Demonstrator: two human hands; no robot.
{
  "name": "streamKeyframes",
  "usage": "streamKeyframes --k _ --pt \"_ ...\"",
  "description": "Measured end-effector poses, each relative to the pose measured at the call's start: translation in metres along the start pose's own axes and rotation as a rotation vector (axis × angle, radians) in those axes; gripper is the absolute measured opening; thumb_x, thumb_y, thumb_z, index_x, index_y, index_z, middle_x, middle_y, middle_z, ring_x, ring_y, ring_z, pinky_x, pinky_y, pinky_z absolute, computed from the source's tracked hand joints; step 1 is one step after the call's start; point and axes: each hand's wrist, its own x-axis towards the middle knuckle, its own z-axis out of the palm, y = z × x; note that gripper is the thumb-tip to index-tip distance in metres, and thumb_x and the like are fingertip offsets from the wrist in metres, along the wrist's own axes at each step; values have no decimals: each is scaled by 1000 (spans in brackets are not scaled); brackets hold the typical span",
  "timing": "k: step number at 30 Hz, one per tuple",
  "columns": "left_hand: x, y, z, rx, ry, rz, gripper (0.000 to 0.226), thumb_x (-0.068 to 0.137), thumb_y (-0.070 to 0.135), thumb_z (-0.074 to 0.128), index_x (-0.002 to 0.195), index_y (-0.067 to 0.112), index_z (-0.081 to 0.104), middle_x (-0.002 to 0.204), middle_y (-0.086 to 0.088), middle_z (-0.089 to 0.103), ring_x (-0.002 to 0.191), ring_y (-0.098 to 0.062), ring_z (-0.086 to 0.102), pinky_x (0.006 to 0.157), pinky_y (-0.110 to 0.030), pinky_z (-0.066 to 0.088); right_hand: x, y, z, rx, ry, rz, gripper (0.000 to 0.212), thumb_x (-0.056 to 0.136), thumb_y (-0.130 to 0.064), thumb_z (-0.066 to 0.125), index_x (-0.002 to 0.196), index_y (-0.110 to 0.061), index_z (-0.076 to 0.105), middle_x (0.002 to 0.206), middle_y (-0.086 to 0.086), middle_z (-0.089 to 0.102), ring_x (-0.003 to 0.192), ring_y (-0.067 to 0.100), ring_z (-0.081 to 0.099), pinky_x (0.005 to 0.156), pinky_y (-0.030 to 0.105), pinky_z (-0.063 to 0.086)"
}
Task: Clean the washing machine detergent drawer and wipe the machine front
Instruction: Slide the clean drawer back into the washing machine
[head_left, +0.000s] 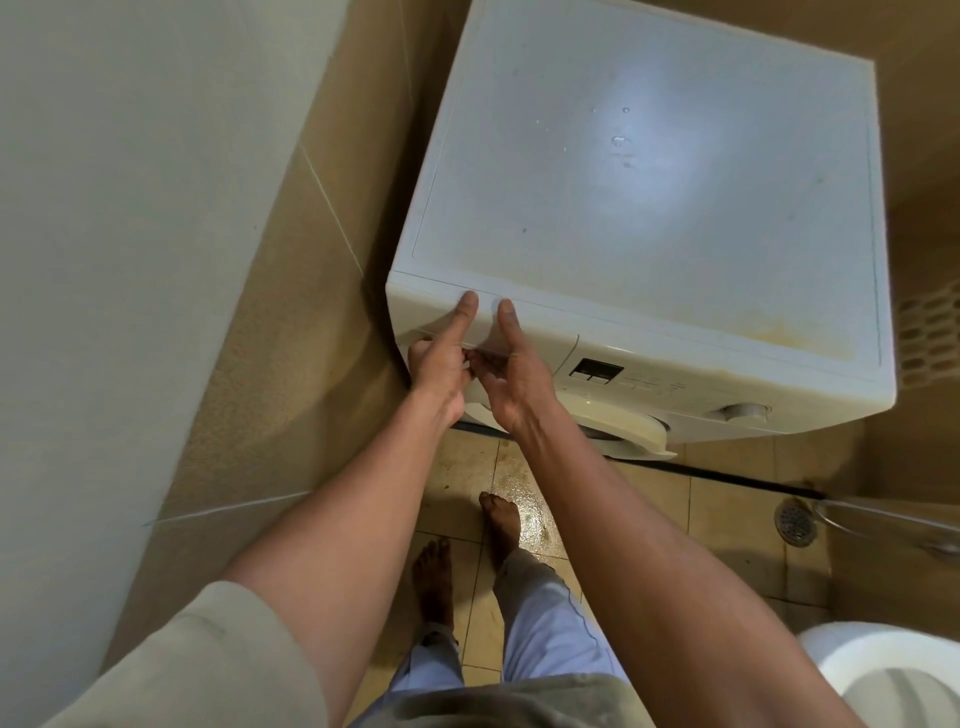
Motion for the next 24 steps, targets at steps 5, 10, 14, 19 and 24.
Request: streamKeyframes --k 5,10,14,19,24 --pt "-5 -2 -5 -2 -9 -14 43 76 33 89 105 11 67 100 -10 76 91 -27 75 76 -36 62 -7 8 -1 7 14 -27 53 76 -32 86 110 0 59 117 22 64 101 30 66 78 31 61" --pt "-23 -19 -30 -7 -19 -16 45 74 35 90 107 15 66 102 -11 77 92 -24 77 84 -42 63 -25 30 -20 9 -2 -39 60 80 -30 83 123 1 56 121 22 64 106 30 65 80 33 61" --pt "-43 -32 -55 37 -13 -28 55 72 39 90 113 14 65 108 -13 76 98 -26 75 88 -45 62 -46 50 -38 3 -18 -17 53 78 -32 83 111 -1 58 116 21 66 101 29 68 74 32 62" --pt "-71 -44 -84 29 -33 -45 63 67 39 92 116 11 64 115 -18 73 106 -31 72 96 -47 58 -68 78 -59 24 -8 0 60 77 -32 85 118 3 57 121 23 65 108 33 67 89 40 60" --pt "-90 -49 -102 49 -50 -60 56 71 36 88 115 11 64 114 -18 74 105 -30 73 100 -49 56 -84 95 -72 27 -10 -19 65 70 -33 88 116 3 59 116 24 68 101 32 71 93 44 59"
